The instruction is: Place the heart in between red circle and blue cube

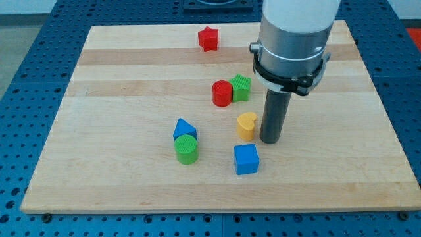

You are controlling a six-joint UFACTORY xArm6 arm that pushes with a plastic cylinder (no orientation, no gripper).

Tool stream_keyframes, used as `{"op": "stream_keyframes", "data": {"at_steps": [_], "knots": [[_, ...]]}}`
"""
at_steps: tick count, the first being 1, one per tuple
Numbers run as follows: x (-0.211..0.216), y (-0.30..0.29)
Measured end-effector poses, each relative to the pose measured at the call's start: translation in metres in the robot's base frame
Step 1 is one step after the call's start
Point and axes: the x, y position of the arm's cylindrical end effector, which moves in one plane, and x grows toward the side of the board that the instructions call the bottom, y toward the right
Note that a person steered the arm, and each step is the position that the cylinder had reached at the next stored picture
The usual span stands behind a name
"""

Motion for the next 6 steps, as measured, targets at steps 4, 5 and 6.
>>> {"op": "stream_keyframes", "data": {"at_steps": [4,5,6], "knots": [[0.0,-0.068],[0.0,-0.071],[-0.006,-0.072]]}}
